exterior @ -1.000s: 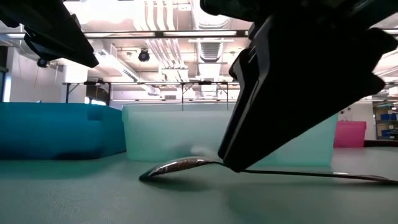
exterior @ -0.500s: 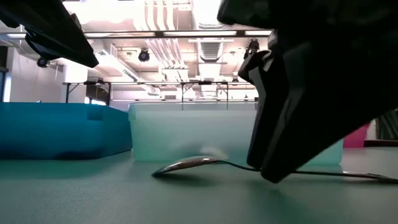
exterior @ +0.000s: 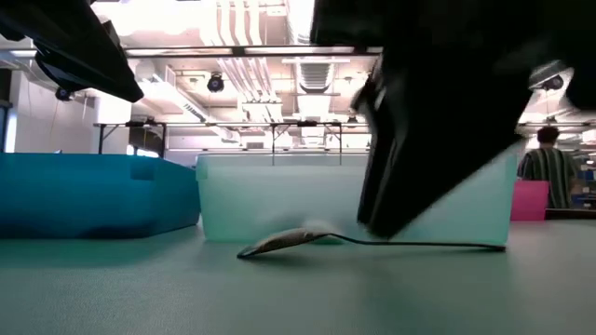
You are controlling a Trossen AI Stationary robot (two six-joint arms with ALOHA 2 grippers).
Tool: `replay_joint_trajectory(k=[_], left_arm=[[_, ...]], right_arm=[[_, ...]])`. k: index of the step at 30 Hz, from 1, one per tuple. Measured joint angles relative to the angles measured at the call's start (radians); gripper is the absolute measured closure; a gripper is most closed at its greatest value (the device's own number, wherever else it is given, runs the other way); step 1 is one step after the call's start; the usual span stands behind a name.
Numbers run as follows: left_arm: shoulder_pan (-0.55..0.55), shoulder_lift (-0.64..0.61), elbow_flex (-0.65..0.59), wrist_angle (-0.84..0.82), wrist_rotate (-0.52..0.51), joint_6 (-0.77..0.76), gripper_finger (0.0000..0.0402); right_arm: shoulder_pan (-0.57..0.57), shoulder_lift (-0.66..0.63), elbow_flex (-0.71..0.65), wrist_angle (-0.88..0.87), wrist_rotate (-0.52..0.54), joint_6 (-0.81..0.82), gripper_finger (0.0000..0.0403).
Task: Sort silverware by color (type)
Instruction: Put the black spoon into the pink bin
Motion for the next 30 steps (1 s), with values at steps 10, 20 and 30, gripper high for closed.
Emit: replay_joint_trajectory(k=[10,20,30], left_arm=[[0.0,0.0,0.0,-0.001,0.002,0.0,0.0293],[0.0,0.0,0.0,-0.002,0.002,0.007,0.0293],[0.0,0.0,0.0,-0.002,0.02,0.007,0.0293]], right_arm=[[0.07,-0.058,0.112,-0.01,-0.059,0.055,0.0284],[0.083,-0.02,0.1,-0.013,-0.083,0.083,0.0284],[0.027,0.033,0.097,-0.033,-0.052,0.047,0.0284]])
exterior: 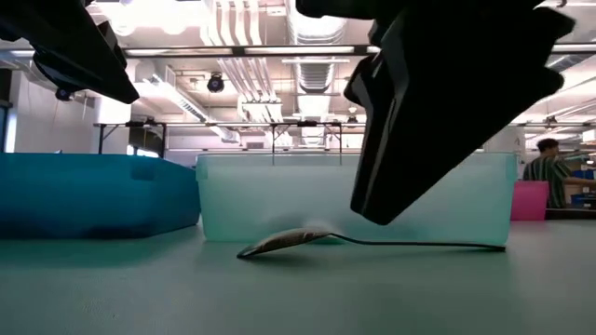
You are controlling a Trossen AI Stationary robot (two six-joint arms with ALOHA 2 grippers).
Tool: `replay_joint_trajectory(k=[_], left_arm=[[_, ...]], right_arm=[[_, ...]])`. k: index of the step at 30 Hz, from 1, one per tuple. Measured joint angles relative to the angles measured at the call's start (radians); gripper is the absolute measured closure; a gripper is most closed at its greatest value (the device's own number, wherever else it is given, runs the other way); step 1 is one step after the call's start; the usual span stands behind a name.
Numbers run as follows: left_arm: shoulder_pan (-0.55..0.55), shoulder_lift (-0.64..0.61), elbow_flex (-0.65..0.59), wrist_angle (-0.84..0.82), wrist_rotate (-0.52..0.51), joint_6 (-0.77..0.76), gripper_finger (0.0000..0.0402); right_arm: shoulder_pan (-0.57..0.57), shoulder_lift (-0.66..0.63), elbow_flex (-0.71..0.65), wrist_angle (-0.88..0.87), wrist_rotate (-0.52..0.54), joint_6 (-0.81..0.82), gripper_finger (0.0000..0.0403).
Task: Sort silverware by color (type)
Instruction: Put the black spoon into the pink bin
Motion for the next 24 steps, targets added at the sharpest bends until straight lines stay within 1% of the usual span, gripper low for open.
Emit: replay_joint_trajectory(k=[4,8,14,20,24], left_arm=[[0.0,0.0,0.0,-0.005,0.0,0.0,0.0293],[0.0,0.0,0.0,-0.006,0.001,0.0,0.0293],[0.0,0.0,0.0,-0.008,0.003,0.0,0.0293],[0.0,0.0,0.0,-0.018,0.004,0.0,0.0293],[0.0,0.0,0.0,-0.023,0.004,0.0,0.0293]], right_arm=[[-0.022,0.0,0.0,-0.01,0.003,-0.013,0.0284],[-0.051,0.0,-0.003,-0.063,0.054,-0.032,0.0284],[-0.102,0.001,-0.01,-0.126,0.088,-0.047,0.0284],[-0.144,0.002,-0.014,-0.127,0.086,-0.074,0.0284],[-0.149,0.002,-0.014,-0.119,0.041,-0.066,0.0284]])
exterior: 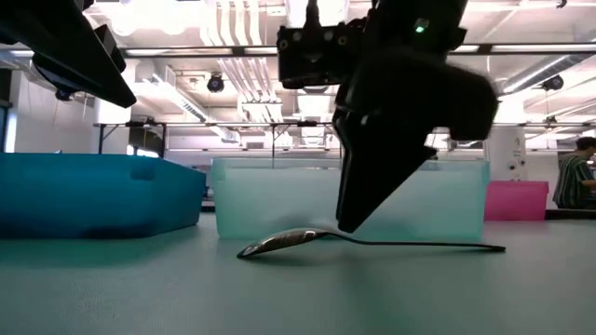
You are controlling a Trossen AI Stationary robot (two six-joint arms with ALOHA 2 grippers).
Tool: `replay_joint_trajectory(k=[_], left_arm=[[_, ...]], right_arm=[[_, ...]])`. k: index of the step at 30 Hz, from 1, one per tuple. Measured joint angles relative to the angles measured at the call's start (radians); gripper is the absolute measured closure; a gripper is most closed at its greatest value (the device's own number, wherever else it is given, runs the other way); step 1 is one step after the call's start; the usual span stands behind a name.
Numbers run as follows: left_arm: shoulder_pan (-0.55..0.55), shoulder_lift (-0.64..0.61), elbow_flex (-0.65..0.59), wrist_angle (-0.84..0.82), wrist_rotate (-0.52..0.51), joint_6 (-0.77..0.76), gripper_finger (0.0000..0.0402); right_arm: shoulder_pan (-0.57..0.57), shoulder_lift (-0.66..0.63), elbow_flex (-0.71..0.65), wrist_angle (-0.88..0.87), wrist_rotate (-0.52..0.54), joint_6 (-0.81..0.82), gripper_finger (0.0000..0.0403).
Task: Sort silverware by color (type)
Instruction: Put the black spoon into the pink bin
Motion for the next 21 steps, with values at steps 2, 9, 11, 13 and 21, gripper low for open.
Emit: replay_joint_trajectory(k=[2,9,11,13,21], left_arm=[[0.0,0.0,0.0,0.0,0.0,0.0,0.0293],[0.0,0.0,0.0,-0.007,0.001,0.0,0.0293],[0.0,0.0,0.0,-0.007,0.001,0.0,0.0293],[0.0,0.0,0.0,-0.007,0.001,0.0,0.0293],[0.0,0.0,0.0,-0.007,0.001,0.0,0.0293]], right_arm=[[0.008,0.0,0.0,0.009,-0.032,0.002,0.0284],[0.065,0.0,0.0,0.086,-0.053,0.034,0.0284],[0.078,0.0,0.0,0.091,-0.051,0.036,0.0284],[0.083,0.0,0.0,0.094,-0.038,0.036,0.0284],[0.069,0.039,-0.004,0.101,-0.006,0.031,0.0284]])
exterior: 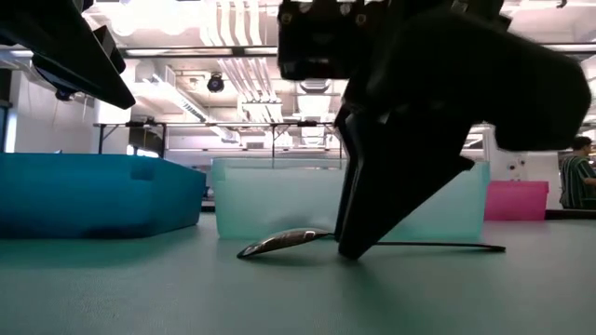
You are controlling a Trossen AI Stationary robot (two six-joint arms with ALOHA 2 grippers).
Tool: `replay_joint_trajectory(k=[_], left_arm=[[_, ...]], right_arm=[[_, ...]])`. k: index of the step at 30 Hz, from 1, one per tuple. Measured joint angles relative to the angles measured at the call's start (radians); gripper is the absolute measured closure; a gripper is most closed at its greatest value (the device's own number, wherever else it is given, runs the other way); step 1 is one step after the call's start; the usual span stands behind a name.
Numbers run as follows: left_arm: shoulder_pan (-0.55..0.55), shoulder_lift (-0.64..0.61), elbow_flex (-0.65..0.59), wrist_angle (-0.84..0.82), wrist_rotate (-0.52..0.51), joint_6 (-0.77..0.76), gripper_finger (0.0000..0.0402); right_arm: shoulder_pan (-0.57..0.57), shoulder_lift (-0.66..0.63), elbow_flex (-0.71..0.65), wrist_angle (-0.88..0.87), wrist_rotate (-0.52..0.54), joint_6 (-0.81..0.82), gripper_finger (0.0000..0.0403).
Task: Sort silverware by color (type)
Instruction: Put the black spoon into the pink bin
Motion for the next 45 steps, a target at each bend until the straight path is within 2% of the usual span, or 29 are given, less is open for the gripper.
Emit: replay_joint_trajectory(k=[7,15,24,28,37,42,45], left_arm=[[0.0,0.0,0.0,-0.006,0.0,0.0,0.0293],[0.0,0.0,0.0,-0.006,0.0,0.0,0.0293],[0.0,0.0,0.0,-0.006,0.0,0.0,0.0293],[0.0,0.0,0.0,-0.005,0.0,0.0,0.0293],[0.0,0.0,0.0,0.003,0.0,-0.004,0.0293],[0.003,0.0,0.0,0.007,-0.009,0.003,0.0293],[0.005,0.0,0.0,0.009,-0.01,0.003,0.0293]], right_arm=[[-0.004,0.023,0.002,0.007,-0.002,-0.026,0.0293],[-0.004,0.027,0.002,0.013,-0.036,-0.03,0.0386],[-0.005,-0.011,-0.004,-0.003,-0.044,-0.03,0.0393],[-0.006,-0.083,-0.006,-0.065,-0.031,-0.029,0.0393],[-0.029,-0.283,-0.005,-0.353,0.088,-0.039,0.0394],[-0.089,-0.425,-0.051,-0.529,0.184,-0.052,0.0394],[-0.163,-0.547,-0.129,-0.547,0.204,-0.092,0.0394]])
